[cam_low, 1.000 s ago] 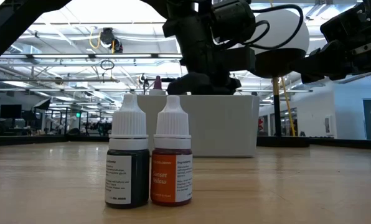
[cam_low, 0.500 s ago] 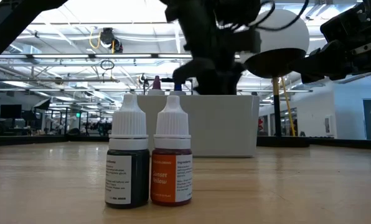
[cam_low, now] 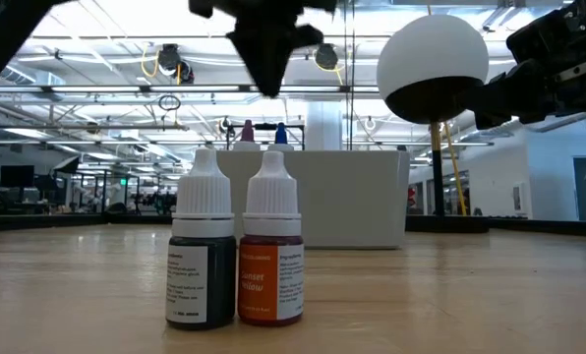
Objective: Pick & Place food coloring
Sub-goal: Put the small red food coloring bottle into the gray bin
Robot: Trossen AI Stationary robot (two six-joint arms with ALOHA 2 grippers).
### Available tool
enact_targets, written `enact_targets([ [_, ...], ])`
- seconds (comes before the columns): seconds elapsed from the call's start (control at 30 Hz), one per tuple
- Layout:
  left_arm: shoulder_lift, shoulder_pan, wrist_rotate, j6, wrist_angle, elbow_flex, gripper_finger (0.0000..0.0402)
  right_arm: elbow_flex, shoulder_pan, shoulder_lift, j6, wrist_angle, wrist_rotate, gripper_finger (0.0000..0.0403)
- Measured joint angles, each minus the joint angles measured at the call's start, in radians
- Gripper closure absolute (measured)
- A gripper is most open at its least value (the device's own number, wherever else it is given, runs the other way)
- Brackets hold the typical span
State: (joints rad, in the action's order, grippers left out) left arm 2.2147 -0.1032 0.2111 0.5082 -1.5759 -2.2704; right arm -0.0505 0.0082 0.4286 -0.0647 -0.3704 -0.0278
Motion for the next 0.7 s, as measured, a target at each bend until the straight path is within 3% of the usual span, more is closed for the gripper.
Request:
enact_targets([
  [0.13,-0.158,0.000,-0.011,-0.066,0.017,0.102,0.0390,0.000,0.000,0.000,0.000,0.000,0.000,0.0403],
  [0.27,-0.408,0.048,-0.107,-0.086,0.061,0.279,0.0393,0.000,0.000,0.000,0.000,-0.004,0.000,0.0403],
  [0.37,-0.644,0.105,-0.235,-0.105,0.282,0.491,0.0397,0.000,0.000,0.000,0.000,-0.007,0.000,0.0403],
  [0.43,-0.801,0.129,-0.268,-0.154,0.457,0.654,0.0396,0.000,0.000,0.000,0.000,-0.007,0.000,0.0403],
  [0.53,-1.016,0.151,-0.287,-0.241,0.697,0.899,0.0398,0.000,0.000,0.000,0.000,-0.007,0.001,0.0403],
  [0.7,-1.295,0.153,-0.306,-0.244,0.963,1.268,0.0398,0.000,0.000,0.000,0.000,-0.006,0.002,0.0403],
])
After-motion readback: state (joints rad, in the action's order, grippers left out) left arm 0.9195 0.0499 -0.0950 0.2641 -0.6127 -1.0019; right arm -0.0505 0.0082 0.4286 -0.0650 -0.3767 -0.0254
